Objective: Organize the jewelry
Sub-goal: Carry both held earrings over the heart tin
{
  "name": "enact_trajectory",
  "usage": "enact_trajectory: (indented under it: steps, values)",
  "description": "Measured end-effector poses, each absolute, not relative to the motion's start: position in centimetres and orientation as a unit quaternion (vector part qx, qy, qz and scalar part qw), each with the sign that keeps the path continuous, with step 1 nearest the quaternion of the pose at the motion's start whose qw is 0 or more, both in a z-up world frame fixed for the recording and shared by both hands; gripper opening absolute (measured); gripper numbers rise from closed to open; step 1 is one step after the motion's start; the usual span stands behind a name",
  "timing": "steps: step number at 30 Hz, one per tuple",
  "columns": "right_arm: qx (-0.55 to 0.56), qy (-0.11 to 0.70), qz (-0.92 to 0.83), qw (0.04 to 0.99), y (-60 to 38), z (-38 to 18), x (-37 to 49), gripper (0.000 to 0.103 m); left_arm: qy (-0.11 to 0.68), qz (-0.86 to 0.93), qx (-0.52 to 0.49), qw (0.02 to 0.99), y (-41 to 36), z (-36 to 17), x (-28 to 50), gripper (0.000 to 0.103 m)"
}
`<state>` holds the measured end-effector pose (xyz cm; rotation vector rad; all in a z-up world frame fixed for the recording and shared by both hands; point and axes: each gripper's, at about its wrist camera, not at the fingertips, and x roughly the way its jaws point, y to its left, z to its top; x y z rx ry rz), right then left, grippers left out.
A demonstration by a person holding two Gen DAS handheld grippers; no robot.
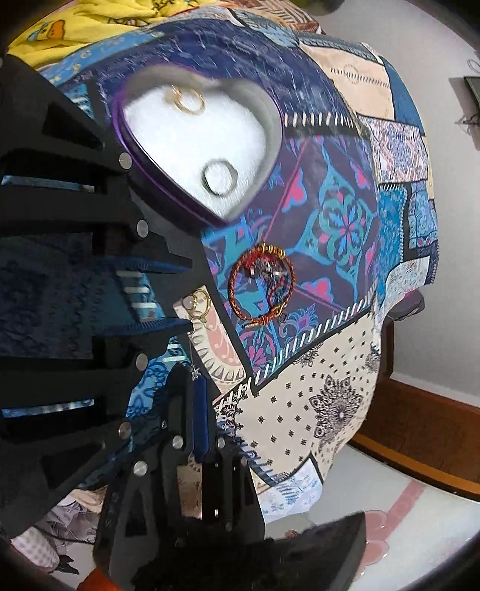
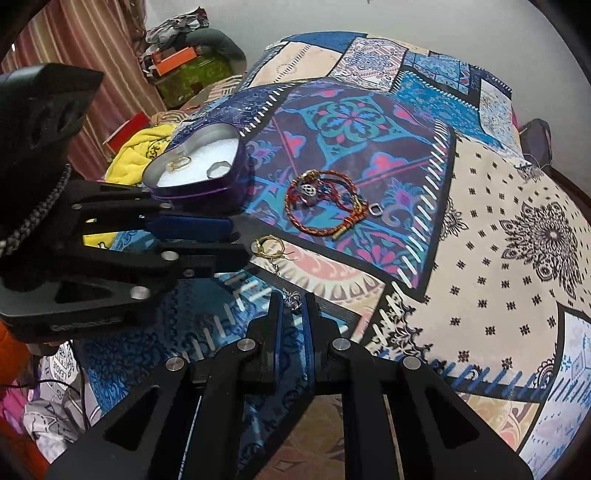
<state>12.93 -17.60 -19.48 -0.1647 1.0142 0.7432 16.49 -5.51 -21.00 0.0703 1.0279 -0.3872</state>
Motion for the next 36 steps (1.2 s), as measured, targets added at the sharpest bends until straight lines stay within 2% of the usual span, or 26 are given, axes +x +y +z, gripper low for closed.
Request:
enact_trajectory:
  steps: [6,8,11,25,36]
  values:
    - [-0.078,0.473,0.348,0.805,-18.0,-19.6,12.8,0.009,0.481,-0.196,0.043,0.853,-6.6,-21.5,17.3,0.023]
    - [-0.078,0.474,0.349,0.805,-18.1,-19.7,12.8,0.009,0.479,-0.199,0.047,0.853,-6.9,-21.7,17.5,0.015]
    - [-0.074,0.474,0.351,0.805,-18.2,-19.8,13.0,0.009,0.478,-0.205,0.047,0.853,-7.1,-21.8,17.6,0.008]
    - [-0.05,0.468,0.341,0.814,-18.9,-19.0,13.2,0.009,0.461,-0.227,0.015,0.858,-6.6,-19.4,16.3,0.008]
    - [-0.043,0.442,0.342,0.828,-18.8,-16.8,13.1,0.009,0.477,-0.235,-0.015,0.847,-5.8,-20.1,15.8,0.008]
